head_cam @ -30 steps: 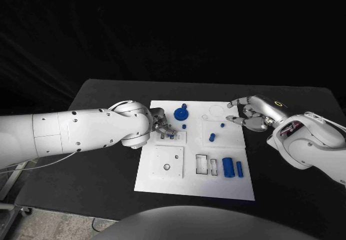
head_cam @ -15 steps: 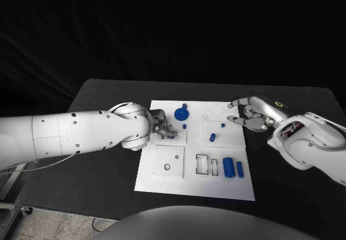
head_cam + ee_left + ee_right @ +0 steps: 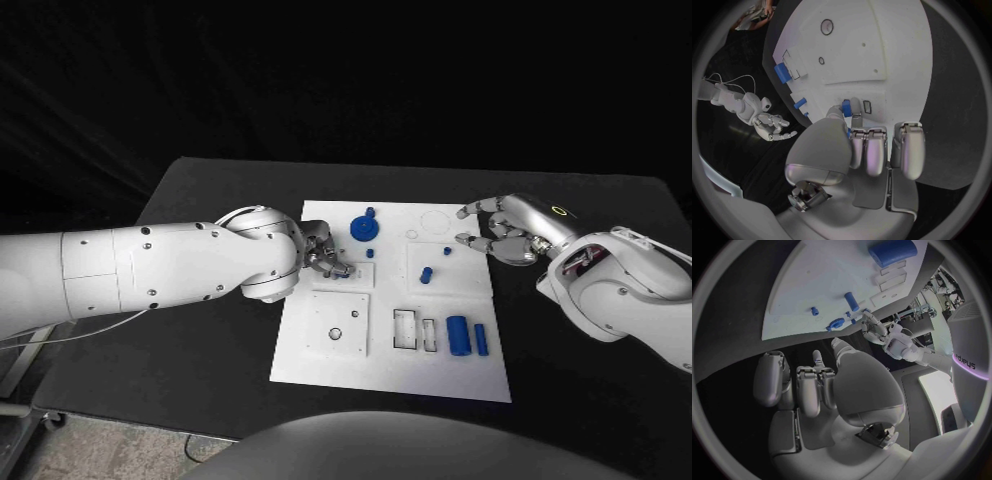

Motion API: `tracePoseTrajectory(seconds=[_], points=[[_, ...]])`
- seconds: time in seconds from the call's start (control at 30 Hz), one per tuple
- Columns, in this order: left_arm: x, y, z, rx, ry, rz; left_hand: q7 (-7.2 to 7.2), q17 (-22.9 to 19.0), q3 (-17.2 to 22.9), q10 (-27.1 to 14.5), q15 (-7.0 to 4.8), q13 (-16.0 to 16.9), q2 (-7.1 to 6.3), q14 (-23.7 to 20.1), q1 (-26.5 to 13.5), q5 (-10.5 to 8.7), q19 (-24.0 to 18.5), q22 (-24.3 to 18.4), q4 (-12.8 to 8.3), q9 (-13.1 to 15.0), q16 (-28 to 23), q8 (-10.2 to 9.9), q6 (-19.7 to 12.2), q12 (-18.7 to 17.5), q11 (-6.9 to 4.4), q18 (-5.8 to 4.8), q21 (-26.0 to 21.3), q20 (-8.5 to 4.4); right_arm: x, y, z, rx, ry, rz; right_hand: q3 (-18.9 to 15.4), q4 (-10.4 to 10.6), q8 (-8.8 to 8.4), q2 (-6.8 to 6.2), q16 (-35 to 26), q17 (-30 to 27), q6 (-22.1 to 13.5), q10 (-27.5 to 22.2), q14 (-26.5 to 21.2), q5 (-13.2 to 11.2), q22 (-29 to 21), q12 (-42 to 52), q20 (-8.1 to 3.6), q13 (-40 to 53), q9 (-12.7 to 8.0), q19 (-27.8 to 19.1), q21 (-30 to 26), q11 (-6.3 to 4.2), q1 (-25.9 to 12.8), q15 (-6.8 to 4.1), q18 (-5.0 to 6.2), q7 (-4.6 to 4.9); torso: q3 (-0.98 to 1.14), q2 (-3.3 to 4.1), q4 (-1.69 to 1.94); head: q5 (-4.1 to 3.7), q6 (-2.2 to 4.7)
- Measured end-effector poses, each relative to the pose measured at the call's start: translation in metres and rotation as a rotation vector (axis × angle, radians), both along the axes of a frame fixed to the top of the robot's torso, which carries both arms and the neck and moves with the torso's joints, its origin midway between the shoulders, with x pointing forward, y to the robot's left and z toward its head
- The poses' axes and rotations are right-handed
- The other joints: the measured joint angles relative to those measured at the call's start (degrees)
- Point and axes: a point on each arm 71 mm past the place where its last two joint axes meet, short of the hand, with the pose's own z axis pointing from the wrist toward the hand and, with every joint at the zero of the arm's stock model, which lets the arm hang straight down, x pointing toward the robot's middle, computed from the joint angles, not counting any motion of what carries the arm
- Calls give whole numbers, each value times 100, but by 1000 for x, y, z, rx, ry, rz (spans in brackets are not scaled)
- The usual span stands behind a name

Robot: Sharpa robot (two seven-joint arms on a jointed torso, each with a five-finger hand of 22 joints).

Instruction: Assemble the parts on the task board

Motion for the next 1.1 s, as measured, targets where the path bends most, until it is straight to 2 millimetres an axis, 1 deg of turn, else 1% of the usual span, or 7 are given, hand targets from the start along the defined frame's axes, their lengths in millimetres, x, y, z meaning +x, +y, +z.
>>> tracePoseTrajectory(seconds=[0.13,0.27,0.33,0.43,0.63,0.73,1.1], points=[[0,0,0,0,0,-1,4,0,22,17,0,0,0,0,0,-2,21,0,-8,10,0,-20,-3,0,17,1,0,21,0,0,-1,-1,3,-1,0,0,0,1,-22,0,0,0,0,32,0,0,0,0,-10,0,0,0,1,0,0,0,-3,0,-3,10,0],[0,-1,0,1,0,-1,13,0,62,19,21,1,1,18,1,-387,-1,0,14,32,0,-85,5,4,19,1,0,42,0,0,-1,-2,5,-2,1,-1,0,22,-22,-1,0,0,0,33,0,0,0,0,-10,0,0,0,22,0,0,0,-3,0,-6,21,0],[0,-1,0,2,0,-1,15,0,62,19,21,402,12,18,8,-505,-1,0,13,60,0,-106,9,-2,19,0,-14,42,0,-1,-2,-2,6,-2,16,-16,0,22,-22,-1,0,0,0,33,-1,0,0,0,-10,0,0,0,22,-1,0,0,-3,0,-6,25,0],[1,-2,-1,3,-1,0,21,-1,62,19,21,520,95,18,-64,-859,-1,0,13,75,0,-149,59,-3,19,0,-22,42,0,-1,-2,-3,7,-3,16,-16,0,22,-22,-1,33,0,0,66,-1,0,0,0,-18,0,0,0,22,-1,0,9,0,-1,-7,27,0],[3,0,-2,6,-1,4,43,-1,-15,39,39,578,206,38,-550,-2101,9,1,21,142,0,-267,143,-36,40,0,-45,73,0,-1,-3,-4,10,-4,16,-16,0,22,-22,-1,40,0,0,66,-1,0,0,0,-17,0,0,0,22,-1,0,2,3,-1,-11,36,0],[3,0,-2,7,-1,5,64,-1,-144,47,59,163,213,21,-849,-2448,0,4,27,171,0,-309,163,-51,35,1,-45,82,0,-1,-3,-4,11,-5,33,-32,0,22,-22,-2,40,0,0,81,-1,0,0,0,-24,0,0,0,22,-1,0,2,3,-1,-11,28,0],[3,0,-2,7,-1,6,31,-1,-647,50,59,-15,366,21,-1550,-2887,0,4,34,451,0,-216,335,-51,70,1,-45,82,0,-2,-4,-7,16,-8,79,-79,-22,53,-22,-2,40,-20,-1,185,-2,0,0,0,-49,0,-21,20,53,-1,0,1,3,2,-7,20,0]])
